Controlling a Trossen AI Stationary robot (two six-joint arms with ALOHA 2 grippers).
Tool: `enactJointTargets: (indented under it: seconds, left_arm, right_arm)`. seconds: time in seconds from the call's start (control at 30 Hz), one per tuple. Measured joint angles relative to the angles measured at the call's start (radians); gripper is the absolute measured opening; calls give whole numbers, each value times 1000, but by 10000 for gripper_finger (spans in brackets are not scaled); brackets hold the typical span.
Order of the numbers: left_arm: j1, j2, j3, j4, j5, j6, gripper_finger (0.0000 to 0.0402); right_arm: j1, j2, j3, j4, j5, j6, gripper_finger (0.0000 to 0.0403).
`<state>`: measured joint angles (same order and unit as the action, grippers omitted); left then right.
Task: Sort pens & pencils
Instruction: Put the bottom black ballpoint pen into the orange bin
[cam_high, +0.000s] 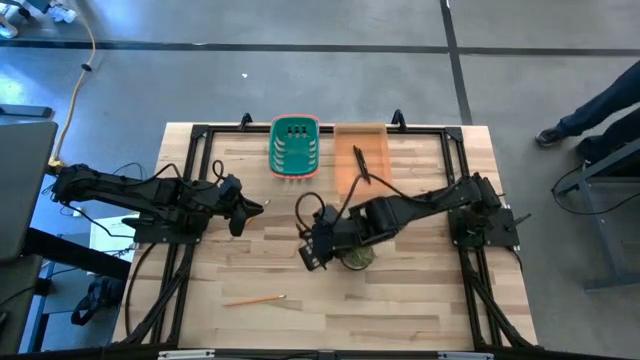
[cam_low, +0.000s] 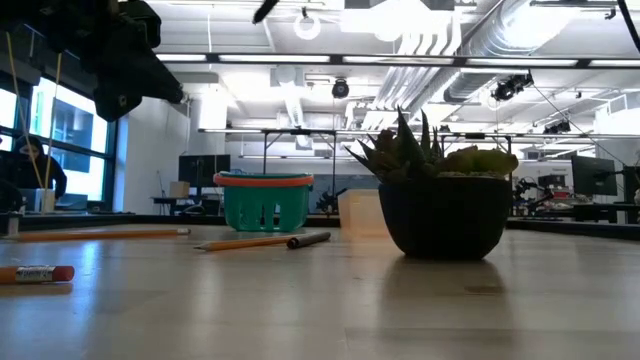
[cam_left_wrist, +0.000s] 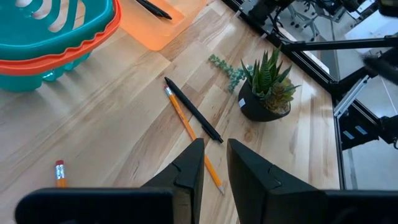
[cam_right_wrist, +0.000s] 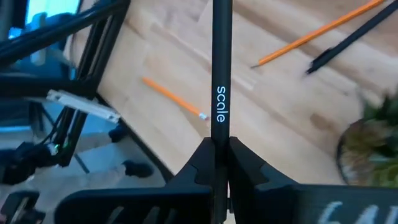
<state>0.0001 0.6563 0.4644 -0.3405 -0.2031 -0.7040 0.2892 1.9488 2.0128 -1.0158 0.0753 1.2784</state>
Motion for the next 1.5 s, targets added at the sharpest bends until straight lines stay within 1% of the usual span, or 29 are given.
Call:
enactJointTargets:
  seconds: [0.33,0.63,1.2,1.5]
  left_arm:
    - [0,0,0,0,0,0,58]
    - [0,0,0,0,0,0,58]
    - [0,0,0,0,0,4,58]
    - [0,0,0,0,0,0,58]
  right_arm:
    - [-94,0,84,-131,0,-82,0]
    - [-170,0,132,-201,0,-117,0]
    - [-242,0,135,-314,-16,-141,0]
    - [-332,0,135,-404,-19,-135,0]
